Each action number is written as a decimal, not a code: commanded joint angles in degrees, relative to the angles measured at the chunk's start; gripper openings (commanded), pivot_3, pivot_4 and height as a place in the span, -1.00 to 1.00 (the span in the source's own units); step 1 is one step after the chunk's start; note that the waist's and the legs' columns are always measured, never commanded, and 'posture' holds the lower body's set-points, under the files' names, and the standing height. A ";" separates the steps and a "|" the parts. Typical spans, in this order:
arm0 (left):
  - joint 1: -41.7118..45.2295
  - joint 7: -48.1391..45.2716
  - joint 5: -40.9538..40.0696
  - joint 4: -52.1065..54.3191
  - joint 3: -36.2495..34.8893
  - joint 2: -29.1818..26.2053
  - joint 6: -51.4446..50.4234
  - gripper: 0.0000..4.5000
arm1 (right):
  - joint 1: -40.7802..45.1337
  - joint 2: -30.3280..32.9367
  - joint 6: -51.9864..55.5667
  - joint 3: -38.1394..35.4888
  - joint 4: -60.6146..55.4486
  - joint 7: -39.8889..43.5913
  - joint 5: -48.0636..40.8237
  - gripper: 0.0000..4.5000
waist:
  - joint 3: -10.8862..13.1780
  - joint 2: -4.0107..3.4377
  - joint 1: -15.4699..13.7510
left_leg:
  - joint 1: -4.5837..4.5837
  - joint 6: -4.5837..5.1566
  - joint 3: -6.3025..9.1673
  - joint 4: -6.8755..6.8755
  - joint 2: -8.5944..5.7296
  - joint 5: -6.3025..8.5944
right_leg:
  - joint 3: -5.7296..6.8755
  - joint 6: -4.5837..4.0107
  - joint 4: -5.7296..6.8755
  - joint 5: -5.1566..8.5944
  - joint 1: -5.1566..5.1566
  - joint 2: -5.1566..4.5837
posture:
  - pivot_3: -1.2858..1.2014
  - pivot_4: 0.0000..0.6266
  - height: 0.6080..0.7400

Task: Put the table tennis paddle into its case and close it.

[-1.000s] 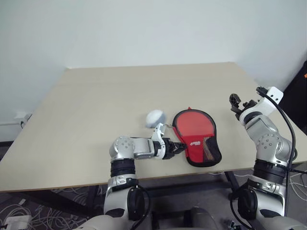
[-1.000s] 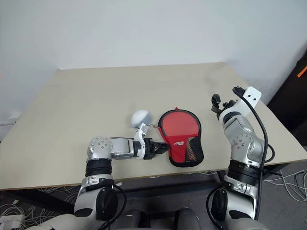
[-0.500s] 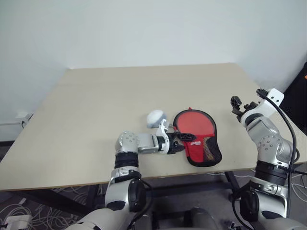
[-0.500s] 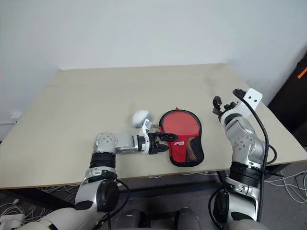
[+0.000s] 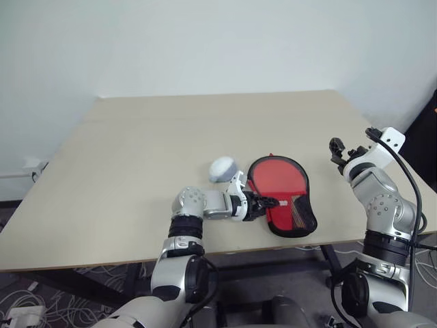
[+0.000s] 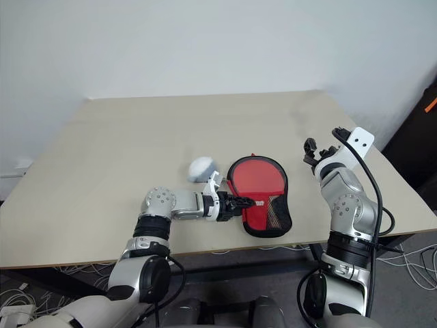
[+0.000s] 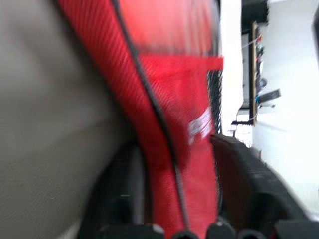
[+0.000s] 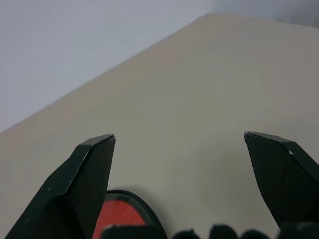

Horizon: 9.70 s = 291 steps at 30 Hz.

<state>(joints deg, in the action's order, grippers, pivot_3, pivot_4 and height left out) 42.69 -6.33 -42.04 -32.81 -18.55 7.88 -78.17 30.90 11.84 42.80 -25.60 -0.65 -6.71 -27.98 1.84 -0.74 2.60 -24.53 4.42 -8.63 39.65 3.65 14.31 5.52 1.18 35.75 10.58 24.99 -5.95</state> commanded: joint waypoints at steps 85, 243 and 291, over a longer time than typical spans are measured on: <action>-2.75 -2.62 -43.36 32.56 26.70 -50.75 -1.72 0.70 | -7.39 5.85 8.74 18.03 -11.58 18.82 -2.40 1.00 | -0.01 -0.03 -0.02 | -0.04 -0.38 -0.59 -0.27 0.04 0.08 | -0.13 -0.04 0.01 -0.01 0.26 0.02 | 0.03 -1.00 0.75; 27.33 -48.61 41.09 -39.96 15.90 -4.67 70.25 0.77 | -15.49 12.15 6.57 28.10 -22.25 40.54 0.86 -1.00 | -0.09 0.43 -1.37 | -0.19 0.73 0.03 0.20 0.10 0.31 | 0.04 -0.14 0.04 -0.02 0.29 -0.06 | 0.03 -1.00 0.75; 1.69 -61.37 45.38 -5.33 40.69 -10.59 62.34 -0.14 | 1.00 7.23 6.78 19.95 4.49 24.33 6.13 0.20 | -0.11 0.35 -1.22 | -0.21 0.60 -0.16 0.31 0.15 0.21 | -0.13 -0.24 0.11 -0.12 0.29 0.01 | 0.03 -1.00 0.75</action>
<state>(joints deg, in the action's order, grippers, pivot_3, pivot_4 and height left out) 44.32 -67.45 2.60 -38.79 20.88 -2.59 -15.64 30.04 19.19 48.57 -4.99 3.47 18.52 -21.96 1.73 -0.39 1.38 -24.73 5.01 -8.80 39.97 3.80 14.52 5.38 0.93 35.87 10.46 25.28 -5.94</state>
